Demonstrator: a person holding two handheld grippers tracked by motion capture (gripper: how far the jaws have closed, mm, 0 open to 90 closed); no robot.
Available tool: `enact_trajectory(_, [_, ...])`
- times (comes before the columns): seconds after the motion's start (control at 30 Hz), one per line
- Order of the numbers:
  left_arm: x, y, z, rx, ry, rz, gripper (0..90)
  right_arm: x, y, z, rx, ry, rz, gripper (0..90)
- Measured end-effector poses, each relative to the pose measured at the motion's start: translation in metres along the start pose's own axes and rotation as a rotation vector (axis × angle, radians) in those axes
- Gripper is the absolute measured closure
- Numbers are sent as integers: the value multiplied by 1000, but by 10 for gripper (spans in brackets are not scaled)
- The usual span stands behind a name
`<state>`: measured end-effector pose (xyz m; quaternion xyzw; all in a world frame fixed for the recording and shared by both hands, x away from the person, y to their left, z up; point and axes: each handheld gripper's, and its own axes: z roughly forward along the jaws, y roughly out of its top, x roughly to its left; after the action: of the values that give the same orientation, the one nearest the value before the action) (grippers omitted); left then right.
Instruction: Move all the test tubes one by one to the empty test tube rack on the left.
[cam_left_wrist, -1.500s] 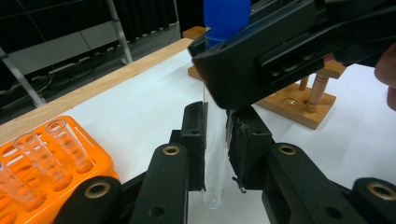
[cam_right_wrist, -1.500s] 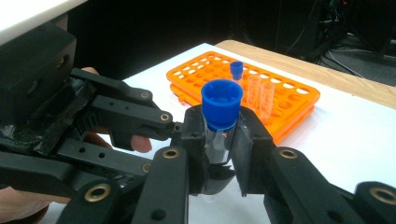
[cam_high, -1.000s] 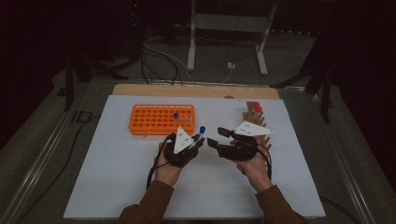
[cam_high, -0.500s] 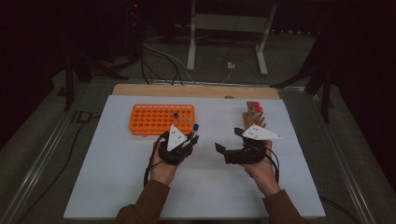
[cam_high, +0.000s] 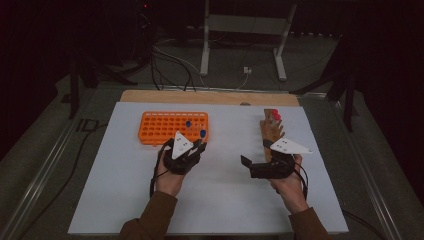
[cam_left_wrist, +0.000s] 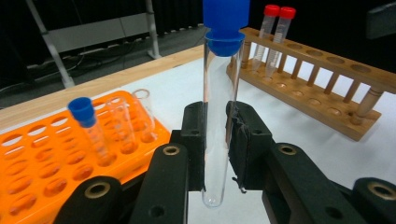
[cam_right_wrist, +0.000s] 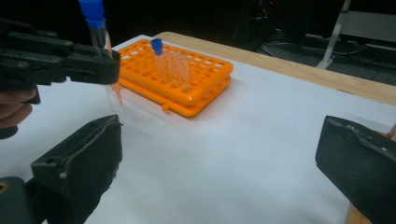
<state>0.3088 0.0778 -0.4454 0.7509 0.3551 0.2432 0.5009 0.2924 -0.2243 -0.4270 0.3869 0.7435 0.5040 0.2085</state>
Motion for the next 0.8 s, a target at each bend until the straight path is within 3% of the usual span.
enact_trajectory(0.5, [22,1,-10,-13,54,-32,773,-15,-6,-14,-35,-47,37,0])
enact_trajectory(0.8, [42,-1,-8,-8,109,-66,774,-16,-6,-17,-45,-38,51,0])
